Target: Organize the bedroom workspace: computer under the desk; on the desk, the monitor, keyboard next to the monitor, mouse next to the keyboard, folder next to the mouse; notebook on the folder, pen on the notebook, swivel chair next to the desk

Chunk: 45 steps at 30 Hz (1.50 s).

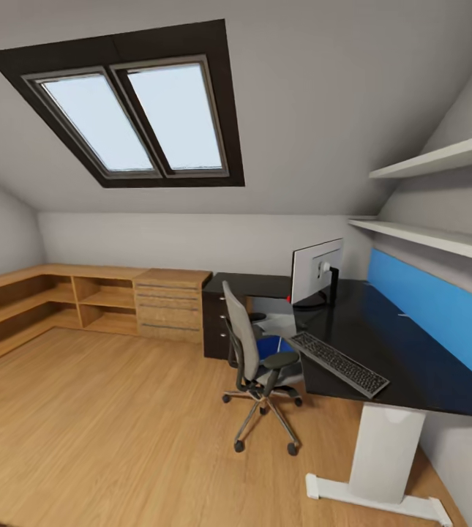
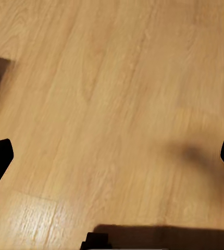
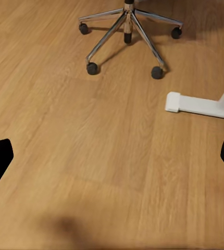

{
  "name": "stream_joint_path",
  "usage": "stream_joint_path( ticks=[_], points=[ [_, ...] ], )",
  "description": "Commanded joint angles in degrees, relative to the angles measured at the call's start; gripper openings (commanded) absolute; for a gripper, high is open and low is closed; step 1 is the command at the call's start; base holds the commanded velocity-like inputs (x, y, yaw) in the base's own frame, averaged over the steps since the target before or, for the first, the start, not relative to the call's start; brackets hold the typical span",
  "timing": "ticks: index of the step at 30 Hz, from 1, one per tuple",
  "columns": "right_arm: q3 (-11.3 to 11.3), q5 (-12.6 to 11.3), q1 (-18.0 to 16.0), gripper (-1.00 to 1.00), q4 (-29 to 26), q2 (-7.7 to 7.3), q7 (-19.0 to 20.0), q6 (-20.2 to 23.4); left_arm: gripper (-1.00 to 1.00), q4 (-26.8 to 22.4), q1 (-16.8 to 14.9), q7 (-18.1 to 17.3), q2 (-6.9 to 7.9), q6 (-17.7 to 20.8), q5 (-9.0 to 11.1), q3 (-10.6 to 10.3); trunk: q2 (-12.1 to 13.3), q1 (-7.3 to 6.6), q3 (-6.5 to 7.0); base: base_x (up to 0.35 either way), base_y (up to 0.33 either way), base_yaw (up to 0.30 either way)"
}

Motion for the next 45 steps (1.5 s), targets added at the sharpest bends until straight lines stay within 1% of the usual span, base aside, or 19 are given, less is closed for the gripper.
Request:
stream_joint_path(
  ticks=[1,5,20,24,26,29,37,45],
  points=[
    [-0.1,0.4,-0.1,1.0,0.1,0.01,-0.1,-0.1,1.0,-0.1,0.0,0.0,-0.01,-0.8,0.4,0.0,-0.1,0.0,-0.08,0.001,0.001,-0.3],
    [-0.1,0.3,-0.1,1.0,0.1,0.01,-0.1,0.0,1.0,-0.1,0.0,0.0,-0.08,-2.3,0.4,0.0,-0.1,0.0,-0.08,0.0,0.0,-0.3],
    [-0.1,0.6,-0.1,1.0,0.1,0.23,-0.1,0.0,1.0,-0.1,0.0,0.0,-0.05,-2.5,0.2,0.0,-0.1,0.0,-0.08,0.01,0.008,-0.287],
    [-0.1,0.6,-0.1,1.0,0.0,0.38,-0.3,1.2,1.0,-0.1,0.0,-0.1,-0.12,-2.5,0.0,-0.2,-0.1,0.0,-0.08,0.192,0.171,-0.213],
    [-0.1,0.6,-0.1,1.0,-0.3,0.42,-0.5,3.8,1.0,-0.1,0.0,-0.1,-0.11,-2.5,0.0,-0.2,-0.1,0.0,-0.08,0.115,0.101,-0.084],
    [-0.1,0.5,-0.1,1.0,-0.5,0.38,-0.5,5.7,1.0,-0.1,0.0,0.0,-0.1,-2.5,0.1,-0.2,-0.1,0.0,-0.08,0.047,0.041,-0.034],
    [-0.1,0.5,-0.1,1.0,-0.6,0.36,-0.5,6.1,1.0,0.0,0.0,0.0,-0.07,-2.5,0.1,-0.2,-0.1,0.0,-0.13,0.01,0.008,0.005],
    [-0.1,0.6,-0.1,1.0,-0.6,0.28,-0.5,6.2,1.0,0.0,0.0,0.0,-0.08,-2.5,0.1,-0.2,-0.1,0.0,-0.63,0.001,0.001,0.118]
  ],
)
